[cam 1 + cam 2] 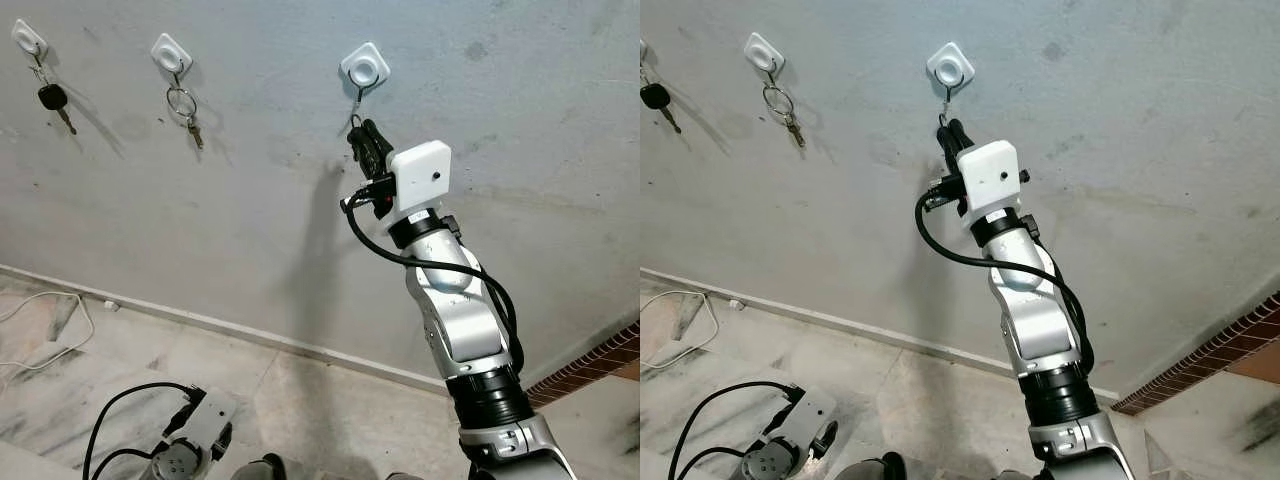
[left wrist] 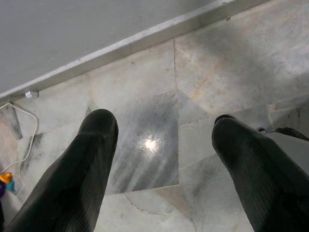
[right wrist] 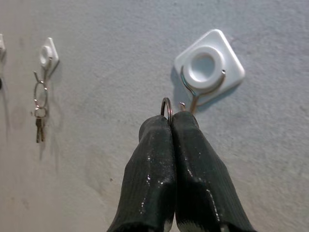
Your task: Hang keys on a hook
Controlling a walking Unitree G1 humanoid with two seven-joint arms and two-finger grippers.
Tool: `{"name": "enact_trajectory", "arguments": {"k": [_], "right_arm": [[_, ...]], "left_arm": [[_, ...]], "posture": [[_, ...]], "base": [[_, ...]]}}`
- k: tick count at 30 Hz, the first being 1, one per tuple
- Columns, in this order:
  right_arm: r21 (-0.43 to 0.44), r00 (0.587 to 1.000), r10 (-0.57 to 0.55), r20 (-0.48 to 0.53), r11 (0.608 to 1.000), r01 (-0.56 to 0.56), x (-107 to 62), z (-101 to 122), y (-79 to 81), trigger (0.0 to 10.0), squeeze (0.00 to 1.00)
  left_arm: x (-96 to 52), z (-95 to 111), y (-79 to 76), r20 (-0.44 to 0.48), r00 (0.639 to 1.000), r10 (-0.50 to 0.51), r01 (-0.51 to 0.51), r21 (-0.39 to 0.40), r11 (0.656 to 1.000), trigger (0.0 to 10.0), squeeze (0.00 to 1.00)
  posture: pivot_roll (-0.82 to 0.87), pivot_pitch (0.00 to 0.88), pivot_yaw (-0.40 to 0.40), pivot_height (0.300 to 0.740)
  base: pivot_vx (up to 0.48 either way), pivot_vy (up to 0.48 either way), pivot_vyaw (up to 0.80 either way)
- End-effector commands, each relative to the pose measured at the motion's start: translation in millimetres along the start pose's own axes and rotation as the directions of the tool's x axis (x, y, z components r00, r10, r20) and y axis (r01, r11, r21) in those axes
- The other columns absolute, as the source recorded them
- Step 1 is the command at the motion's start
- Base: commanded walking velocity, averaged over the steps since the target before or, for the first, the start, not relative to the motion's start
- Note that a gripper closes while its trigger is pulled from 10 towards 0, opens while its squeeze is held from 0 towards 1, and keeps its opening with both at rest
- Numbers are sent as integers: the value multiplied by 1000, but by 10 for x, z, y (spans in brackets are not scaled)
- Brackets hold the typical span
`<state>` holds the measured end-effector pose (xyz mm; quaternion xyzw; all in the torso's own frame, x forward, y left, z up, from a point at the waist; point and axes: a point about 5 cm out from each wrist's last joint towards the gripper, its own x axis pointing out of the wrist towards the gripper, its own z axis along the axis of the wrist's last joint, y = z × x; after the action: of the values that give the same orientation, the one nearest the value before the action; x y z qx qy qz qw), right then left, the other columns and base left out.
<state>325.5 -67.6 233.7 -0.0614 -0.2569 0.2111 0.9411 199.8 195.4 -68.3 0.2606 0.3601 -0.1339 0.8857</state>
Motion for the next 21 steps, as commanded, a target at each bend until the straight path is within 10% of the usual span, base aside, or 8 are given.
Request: {"name": "enact_trajectory", "arguments": {"k": [1, 21], "right_arm": [[12, 999, 34, 34, 999, -34, 40, 93, 56, 10000, 0], [78, 998, 28, 49, 996, -32, 181, 146, 49, 10000, 0]], "left_arm": [[-31, -96, 19, -31, 999, -13, 14, 37, 999, 10000, 0], [-67, -191, 26, -58, 998, -18, 21, 59, 998, 10000, 0]], "posture": [[-29, 151, 86, 740], [-24, 154, 86, 740]], "base": [[0, 0, 0], [0, 0, 0]]}}
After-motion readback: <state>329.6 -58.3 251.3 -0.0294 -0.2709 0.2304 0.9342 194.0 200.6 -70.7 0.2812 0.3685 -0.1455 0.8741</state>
